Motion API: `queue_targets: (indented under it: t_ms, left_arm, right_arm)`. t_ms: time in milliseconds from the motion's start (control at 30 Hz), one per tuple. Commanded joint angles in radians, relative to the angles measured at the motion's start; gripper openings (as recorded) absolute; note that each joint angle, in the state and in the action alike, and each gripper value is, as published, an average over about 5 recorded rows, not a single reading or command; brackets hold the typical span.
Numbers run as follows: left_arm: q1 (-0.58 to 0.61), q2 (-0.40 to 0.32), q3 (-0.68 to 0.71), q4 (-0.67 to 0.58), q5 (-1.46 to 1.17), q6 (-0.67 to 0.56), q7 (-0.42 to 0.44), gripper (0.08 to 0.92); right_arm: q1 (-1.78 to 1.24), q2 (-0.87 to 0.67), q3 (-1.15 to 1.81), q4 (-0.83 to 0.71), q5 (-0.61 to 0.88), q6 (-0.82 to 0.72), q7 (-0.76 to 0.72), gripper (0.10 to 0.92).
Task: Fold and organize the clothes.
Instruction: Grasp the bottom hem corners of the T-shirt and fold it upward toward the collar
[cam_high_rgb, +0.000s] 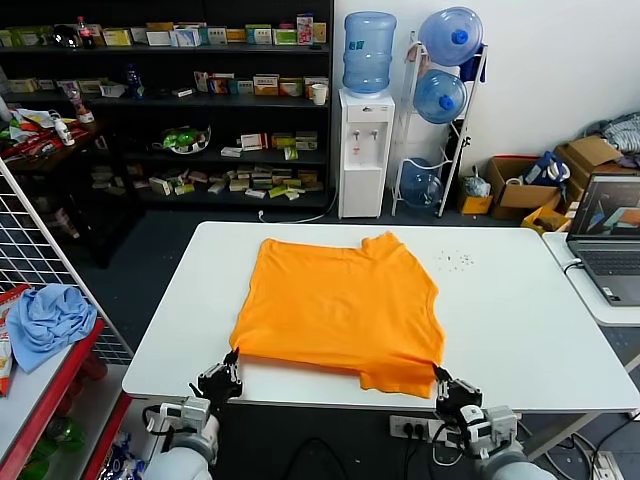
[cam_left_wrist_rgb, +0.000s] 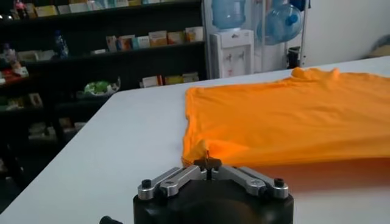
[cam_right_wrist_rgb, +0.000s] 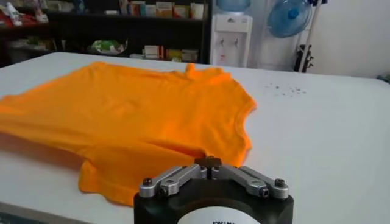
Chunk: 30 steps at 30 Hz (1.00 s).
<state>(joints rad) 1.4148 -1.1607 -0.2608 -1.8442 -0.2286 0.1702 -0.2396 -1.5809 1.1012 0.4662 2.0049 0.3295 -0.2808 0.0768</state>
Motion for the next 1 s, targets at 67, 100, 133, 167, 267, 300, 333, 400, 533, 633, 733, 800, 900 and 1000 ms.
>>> queue_targets:
  t_ms: [67,100,133,167,267,300,333,400,533,633,733,800,900,1000]
  left_arm:
    - [0.087,-0.02,-0.004,-0.077,0.11,-0.04,-0.001,0.097]
    - [0.064,-0.029,0.0,-0.064,0.121,-0.046,-0.001,0.097]
    - [0.041,-0.037,0.003,-0.048,0.132,-0.053,-0.001,0.097]
    - [0.017,-0.043,0.006,-0.031,0.141,-0.059,-0.001,0.097]
    - [-0.058,-0.054,0.018,0.026,0.156,-0.075,-0.001,0.097]
    - [-0.084,-0.056,0.024,0.05,0.157,-0.079,-0.002,0.097]
    - [-0.11,-0.057,0.03,0.075,0.157,-0.082,-0.003,0.097]
    - [-0.154,-0.059,0.043,0.123,0.155,-0.083,-0.006,0.097]
    - [-0.234,-0.051,0.067,0.212,0.144,-0.082,-0.008,0.097]
    - [-0.28,-0.043,0.079,0.259,0.135,-0.081,-0.007,0.097]
    - [-0.32,-0.038,0.094,0.294,0.131,-0.081,-0.005,0.097]
    - [-0.347,-0.037,0.105,0.317,0.129,-0.081,-0.002,0.097]
    - [-0.38,-0.038,0.121,0.345,0.126,-0.079,0.007,0.097]
    - [-0.395,-0.039,0.129,0.358,0.116,-0.077,0.018,0.102]
  right_arm:
    - [0.011,-0.024,0.015,0.012,-0.067,0.07,0.0,0.124]
    - [0.036,-0.026,0.011,-0.012,-0.068,0.084,-0.004,0.124]
    - [0.067,-0.029,0.005,-0.043,-0.068,0.103,-0.01,0.124]
    - [0.098,-0.03,-0.002,-0.075,-0.067,0.122,-0.014,0.124]
    - [0.198,-0.024,-0.029,-0.172,-0.063,0.166,-0.022,0.124]
    - [0.229,-0.019,-0.039,-0.199,-0.06,0.174,-0.022,0.124]
    - [0.261,-0.015,-0.05,-0.226,-0.058,0.178,-0.022,0.124]
    - [0.316,-0.009,-0.071,-0.274,-0.053,0.184,-0.021,0.124]
    - [0.415,-0.006,-0.113,-0.36,-0.041,0.183,-0.016,0.124]
    - [0.481,0.0,-0.144,-0.415,-0.033,0.173,-0.014,0.124]
    - [0.538,0.011,-0.173,-0.47,-0.021,0.161,-0.01,0.124]
    - [0.564,0.02,-0.188,-0.5,-0.014,0.154,-0.006,0.124]
    - [0.585,0.03,-0.199,-0.527,-0.009,0.145,-0.003,0.127]
    - [0.595,0.035,-0.2,-0.541,-0.006,0.14,-0.004,0.162]
